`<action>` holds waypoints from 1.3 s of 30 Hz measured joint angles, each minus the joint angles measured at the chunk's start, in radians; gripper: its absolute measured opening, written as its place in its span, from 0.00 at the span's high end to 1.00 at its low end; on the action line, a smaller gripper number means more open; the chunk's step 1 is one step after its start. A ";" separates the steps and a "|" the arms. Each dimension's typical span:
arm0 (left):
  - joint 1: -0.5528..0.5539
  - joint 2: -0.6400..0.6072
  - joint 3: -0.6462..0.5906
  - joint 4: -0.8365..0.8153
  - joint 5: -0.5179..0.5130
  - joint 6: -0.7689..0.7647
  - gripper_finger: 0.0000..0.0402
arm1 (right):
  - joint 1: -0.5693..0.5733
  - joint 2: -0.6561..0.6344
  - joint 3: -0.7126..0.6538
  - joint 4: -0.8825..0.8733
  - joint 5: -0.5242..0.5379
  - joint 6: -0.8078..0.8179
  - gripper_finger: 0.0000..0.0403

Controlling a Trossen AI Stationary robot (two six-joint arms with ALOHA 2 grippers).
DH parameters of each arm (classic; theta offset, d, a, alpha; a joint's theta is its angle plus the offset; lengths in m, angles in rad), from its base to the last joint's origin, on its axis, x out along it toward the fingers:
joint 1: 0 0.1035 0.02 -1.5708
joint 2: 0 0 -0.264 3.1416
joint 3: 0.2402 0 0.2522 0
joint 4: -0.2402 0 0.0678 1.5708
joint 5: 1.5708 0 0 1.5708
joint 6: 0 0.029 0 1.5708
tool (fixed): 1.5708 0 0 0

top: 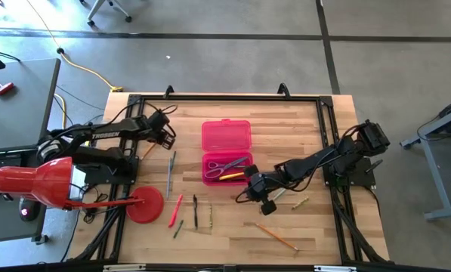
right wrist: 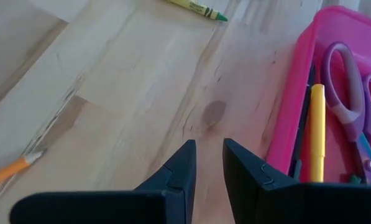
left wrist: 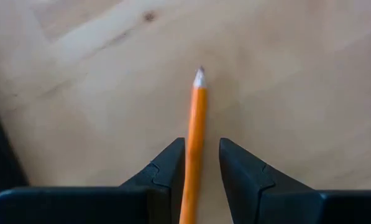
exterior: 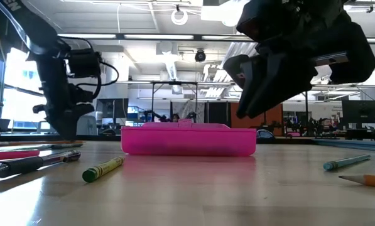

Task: Pick & place school supplies into a supply box
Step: Put the top orange pencil into the pink supply box

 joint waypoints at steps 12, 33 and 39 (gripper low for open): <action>0.000 0.018 -0.050 0.187 0.005 -0.005 0.94 | 0.000 0.000 0.000 0.015 -0.004 0.001 0.86; 0.000 0.181 -0.050 0.598 0.116 0.031 0.76 | 0.000 0.000 0.000 0.019 -0.009 0.001 0.86; 0.000 0.172 -0.026 0.613 0.128 0.061 0.59 | 0.000 0.000 0.000 0.027 -0.008 0.001 0.86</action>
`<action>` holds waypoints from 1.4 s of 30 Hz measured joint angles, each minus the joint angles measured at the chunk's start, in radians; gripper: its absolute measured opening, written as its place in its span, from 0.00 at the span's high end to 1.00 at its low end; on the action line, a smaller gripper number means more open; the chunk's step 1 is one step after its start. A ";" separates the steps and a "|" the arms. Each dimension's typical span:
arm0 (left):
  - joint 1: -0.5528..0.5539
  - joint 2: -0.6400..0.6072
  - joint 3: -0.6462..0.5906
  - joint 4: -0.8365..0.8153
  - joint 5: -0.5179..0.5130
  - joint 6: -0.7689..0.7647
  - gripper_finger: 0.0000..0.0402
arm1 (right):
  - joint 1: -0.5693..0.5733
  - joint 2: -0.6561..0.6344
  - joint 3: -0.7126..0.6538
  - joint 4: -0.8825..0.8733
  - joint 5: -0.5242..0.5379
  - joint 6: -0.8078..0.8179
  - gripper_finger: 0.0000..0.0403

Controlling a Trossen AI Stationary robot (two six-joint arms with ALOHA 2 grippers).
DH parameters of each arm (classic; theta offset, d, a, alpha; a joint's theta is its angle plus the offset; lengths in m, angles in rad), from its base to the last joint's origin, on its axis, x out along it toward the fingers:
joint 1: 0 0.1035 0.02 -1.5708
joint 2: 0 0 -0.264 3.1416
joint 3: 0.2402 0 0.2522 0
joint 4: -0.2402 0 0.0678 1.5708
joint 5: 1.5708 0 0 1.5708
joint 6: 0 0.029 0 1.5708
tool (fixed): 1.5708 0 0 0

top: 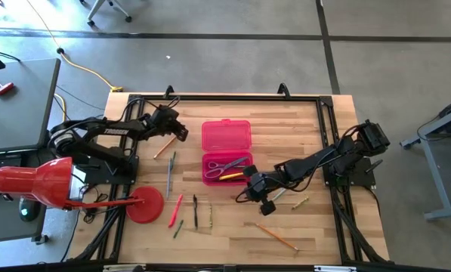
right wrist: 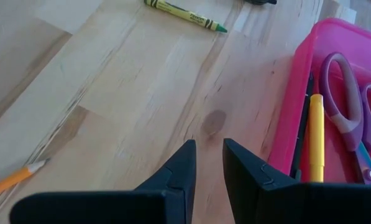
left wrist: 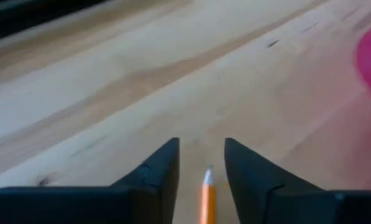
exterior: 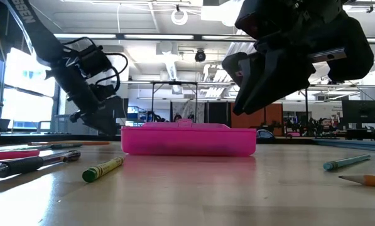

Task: Pick & place school supplies into a supply box
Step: Put the top orange pencil into the pink supply box

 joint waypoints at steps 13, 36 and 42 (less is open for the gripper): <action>-0.110 -0.002 0.000 -0.152 -0.068 0.021 0.66 | 0.000 0.000 0.000 0.009 -0.016 0.002 0.86; -0.191 0.016 -0.362 0.390 -0.172 -0.143 0.66 | 0.000 0.000 0.000 0.021 -0.032 0.022 0.86; -0.192 0.084 -0.367 0.490 -0.205 -0.153 0.66 | 0.000 0.000 0.000 0.021 -0.033 0.021 0.86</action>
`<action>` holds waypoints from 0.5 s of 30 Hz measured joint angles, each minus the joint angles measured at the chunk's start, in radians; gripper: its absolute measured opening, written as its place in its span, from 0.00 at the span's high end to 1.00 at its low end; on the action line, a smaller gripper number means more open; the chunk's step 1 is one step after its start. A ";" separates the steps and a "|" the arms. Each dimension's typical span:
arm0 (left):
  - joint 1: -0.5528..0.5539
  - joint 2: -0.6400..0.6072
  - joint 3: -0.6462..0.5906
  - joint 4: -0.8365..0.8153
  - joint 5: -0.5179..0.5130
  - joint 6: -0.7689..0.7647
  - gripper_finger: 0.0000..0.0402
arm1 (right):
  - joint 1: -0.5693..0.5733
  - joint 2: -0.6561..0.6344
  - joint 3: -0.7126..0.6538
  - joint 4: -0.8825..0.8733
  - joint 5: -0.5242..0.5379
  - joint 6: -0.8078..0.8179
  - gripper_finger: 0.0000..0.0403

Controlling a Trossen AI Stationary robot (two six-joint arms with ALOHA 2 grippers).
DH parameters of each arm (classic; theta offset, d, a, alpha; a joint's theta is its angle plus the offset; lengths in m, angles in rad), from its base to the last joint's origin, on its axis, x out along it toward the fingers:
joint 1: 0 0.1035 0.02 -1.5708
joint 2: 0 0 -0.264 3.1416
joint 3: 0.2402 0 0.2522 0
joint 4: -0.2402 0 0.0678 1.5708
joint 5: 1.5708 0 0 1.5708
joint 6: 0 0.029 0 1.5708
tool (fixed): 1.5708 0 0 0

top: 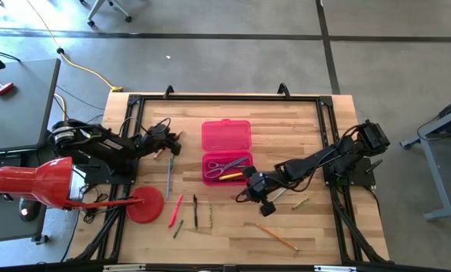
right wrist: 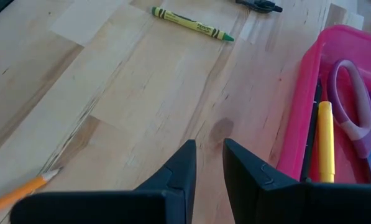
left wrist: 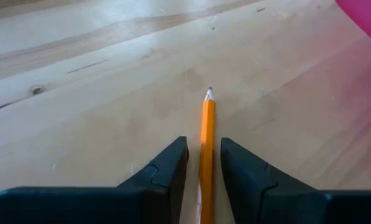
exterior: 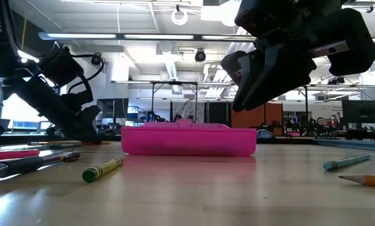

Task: Pick & place school supplies into a supply box
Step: Put the top orange pencil into the pink supply box

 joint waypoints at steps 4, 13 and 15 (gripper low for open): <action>0.001 0.058 -0.003 0.085 -0.009 -0.018 0.66 | 0.000 0.000 0.000 0.000 0.000 -0.002 0.86; 0.001 0.285 0.002 0.363 -0.072 -0.013 0.66 | 0.000 0.000 0.000 0.000 0.000 -0.039 0.86; 0.001 0.327 0.013 0.397 -0.096 -0.010 0.66 | 0.000 0.000 0.000 0.000 0.000 -0.040 0.86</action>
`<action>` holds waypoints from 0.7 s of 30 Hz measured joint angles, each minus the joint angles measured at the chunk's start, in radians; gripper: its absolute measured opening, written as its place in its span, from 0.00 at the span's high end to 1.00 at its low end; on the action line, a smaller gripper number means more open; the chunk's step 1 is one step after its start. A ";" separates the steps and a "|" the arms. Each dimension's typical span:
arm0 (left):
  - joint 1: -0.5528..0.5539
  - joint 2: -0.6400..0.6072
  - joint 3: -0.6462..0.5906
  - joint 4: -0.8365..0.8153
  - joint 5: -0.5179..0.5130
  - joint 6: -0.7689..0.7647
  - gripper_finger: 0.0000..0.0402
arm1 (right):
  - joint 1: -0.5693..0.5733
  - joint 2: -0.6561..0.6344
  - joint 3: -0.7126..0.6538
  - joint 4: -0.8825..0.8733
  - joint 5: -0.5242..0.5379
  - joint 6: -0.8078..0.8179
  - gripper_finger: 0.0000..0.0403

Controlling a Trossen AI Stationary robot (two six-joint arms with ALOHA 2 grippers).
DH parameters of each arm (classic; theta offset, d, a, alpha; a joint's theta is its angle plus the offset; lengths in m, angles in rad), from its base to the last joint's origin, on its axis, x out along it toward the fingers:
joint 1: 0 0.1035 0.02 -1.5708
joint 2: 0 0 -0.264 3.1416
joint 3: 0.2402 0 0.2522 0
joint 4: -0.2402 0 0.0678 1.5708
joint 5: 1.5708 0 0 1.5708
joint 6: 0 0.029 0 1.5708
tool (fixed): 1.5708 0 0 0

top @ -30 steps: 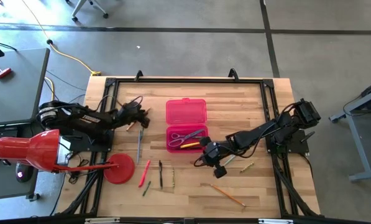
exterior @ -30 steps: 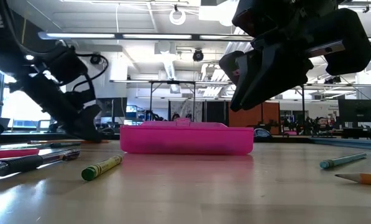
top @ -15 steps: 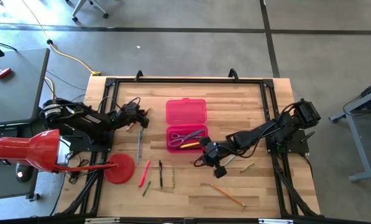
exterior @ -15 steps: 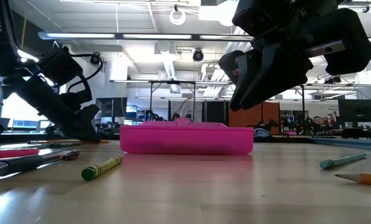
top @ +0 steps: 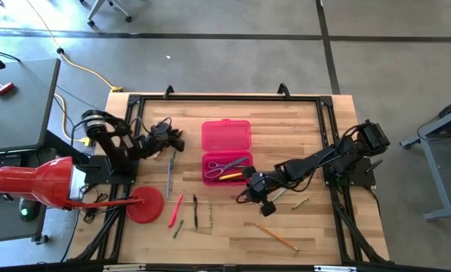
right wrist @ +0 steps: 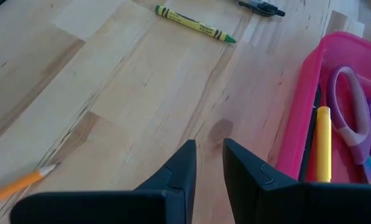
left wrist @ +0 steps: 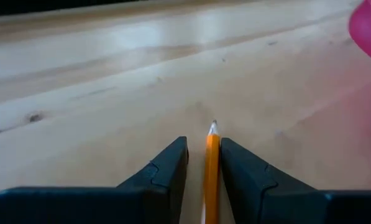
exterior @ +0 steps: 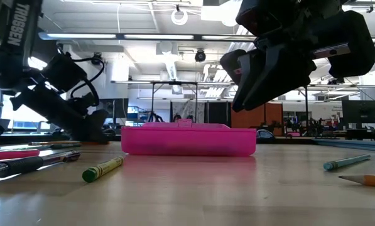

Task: Pick & place school supplies into a supply box
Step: Put the top orange pencil into the pink supply box

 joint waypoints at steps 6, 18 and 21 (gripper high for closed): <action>0.001 0.103 0.066 0.040 -0.034 0.009 0.66 | 0.000 0.000 0.000 0.003 0.000 -0.016 0.86; 0.005 0.150 0.112 0.064 -0.013 -0.042 0.94 | 0.000 0.000 0.000 0.008 0.000 -0.023 0.86; 0.005 0.151 0.111 0.064 -0.013 -0.047 0.93 | 0.000 0.000 0.000 0.008 0.000 -0.023 0.86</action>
